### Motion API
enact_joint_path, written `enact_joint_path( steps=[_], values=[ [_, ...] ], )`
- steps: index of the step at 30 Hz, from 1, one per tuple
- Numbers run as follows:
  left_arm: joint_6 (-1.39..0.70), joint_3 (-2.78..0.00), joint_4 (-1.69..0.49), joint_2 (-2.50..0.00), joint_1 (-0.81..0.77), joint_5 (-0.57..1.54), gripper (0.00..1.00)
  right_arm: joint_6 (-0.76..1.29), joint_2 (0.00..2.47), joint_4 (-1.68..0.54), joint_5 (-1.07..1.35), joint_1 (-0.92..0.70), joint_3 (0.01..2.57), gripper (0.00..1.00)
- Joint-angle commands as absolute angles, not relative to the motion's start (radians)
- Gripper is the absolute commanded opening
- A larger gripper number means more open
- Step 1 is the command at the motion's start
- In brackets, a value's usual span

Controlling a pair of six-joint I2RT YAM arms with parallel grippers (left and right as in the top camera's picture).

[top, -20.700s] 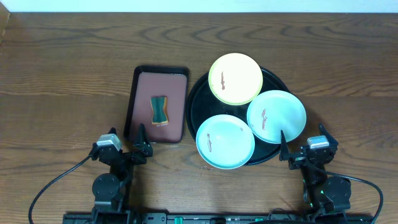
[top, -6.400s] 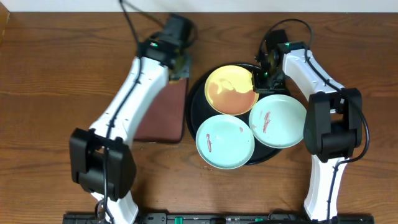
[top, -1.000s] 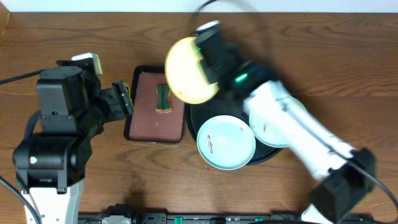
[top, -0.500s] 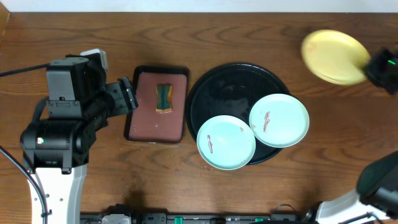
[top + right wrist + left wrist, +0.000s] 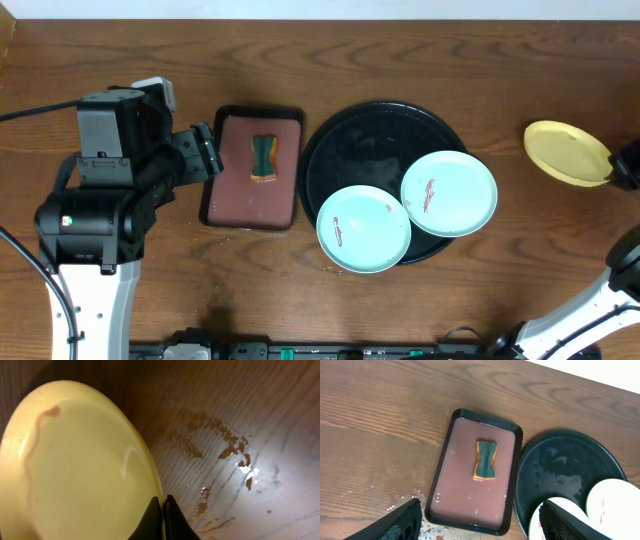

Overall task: Clean dirty plates on tray and stack at the side
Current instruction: 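Set the yellow plate down at the right side of the table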

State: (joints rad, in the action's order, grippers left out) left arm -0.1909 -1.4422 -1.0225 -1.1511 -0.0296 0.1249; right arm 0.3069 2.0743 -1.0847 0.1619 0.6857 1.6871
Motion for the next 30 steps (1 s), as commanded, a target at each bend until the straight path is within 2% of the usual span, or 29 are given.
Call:
enact_joint_path(
  steps=[1,3,4,10,16,20,26,30],
  values=[
    [-0.204,-1.457,-1.023,-1.156,-0.028,0.127,0.76,0.249,2.061,-1.087,0.071,0.648,1.690,0.09],
    [-0.204,-1.457,-1.023,-1.156,-0.028,0.127,0.76,0.249,2.059,-1.088,0.039,0.638,1.690,0.24],
    [-0.204,-1.457,-1.023,-1.156,-0.028,0.127,0.76,0.249,2.055,-1.088,0.040,0.633,1.690,0.27],
    [-0.204,-1.457,-1.023,-1.156,-0.028,0.127,0.76,0.219,1.950,-1.061,0.175,0.577,1.690,0.33],
    [-0.204,-1.457,-1.024,-1.169,-0.042,0.128,0.76,0.096,1.755,-1.052,0.418,0.415,1.690,0.39],
    [-0.204,-1.457,-1.048,-1.225,-0.071,0.128,0.76,0.089,1.697,-1.139,0.334,0.257,1.690,0.53],
    [-0.192,-1.457,-1.077,-1.351,-0.104,0.127,0.76,0.096,1.720,-1.229,0.164,0.060,1.630,0.49],
    [-0.189,-1.457,-1.074,-1.464,-0.104,0.132,0.72,0.107,1.720,-1.192,0.107,0.025,1.557,0.50]
  ],
)
